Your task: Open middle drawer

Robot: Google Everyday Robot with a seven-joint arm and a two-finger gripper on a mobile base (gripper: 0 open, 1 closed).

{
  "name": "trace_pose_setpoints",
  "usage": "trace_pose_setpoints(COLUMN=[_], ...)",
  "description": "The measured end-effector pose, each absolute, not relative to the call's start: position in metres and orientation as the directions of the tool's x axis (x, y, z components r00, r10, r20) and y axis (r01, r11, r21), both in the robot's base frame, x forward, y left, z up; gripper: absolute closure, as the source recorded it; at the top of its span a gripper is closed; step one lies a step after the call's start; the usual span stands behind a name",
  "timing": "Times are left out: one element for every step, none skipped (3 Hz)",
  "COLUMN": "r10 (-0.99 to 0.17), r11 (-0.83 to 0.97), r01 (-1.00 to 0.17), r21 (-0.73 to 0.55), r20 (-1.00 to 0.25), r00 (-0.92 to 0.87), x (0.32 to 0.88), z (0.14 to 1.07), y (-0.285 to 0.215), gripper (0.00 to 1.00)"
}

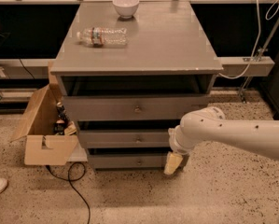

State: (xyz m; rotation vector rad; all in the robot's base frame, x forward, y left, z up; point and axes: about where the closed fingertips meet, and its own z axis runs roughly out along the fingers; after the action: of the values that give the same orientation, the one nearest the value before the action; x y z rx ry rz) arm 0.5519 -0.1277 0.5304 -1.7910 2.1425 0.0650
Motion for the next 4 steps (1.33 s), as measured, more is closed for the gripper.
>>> trace_pose_setpoints(r10=[-0.945, -0.932, -0.911, -0.899], r11=[0.211, 0.219, 0.242, 0.25], r01=[-0.944, -0.936, -0.928, -0.925], r21=[-0.252, -0.275, -0.283, -0.287], r20=[-0.298, -0.343, -0.395, -0.424], r00=[-0.132, -0.117, -0.117, -0.112], x=[0.588, 0.619, 0.656, 0.674], z=[0.507, 0.486, 0.461, 0.451], y=[-0.137, -0.136, -0.133, -0.13], gripper=[0.0, 0.0, 0.0, 0.0])
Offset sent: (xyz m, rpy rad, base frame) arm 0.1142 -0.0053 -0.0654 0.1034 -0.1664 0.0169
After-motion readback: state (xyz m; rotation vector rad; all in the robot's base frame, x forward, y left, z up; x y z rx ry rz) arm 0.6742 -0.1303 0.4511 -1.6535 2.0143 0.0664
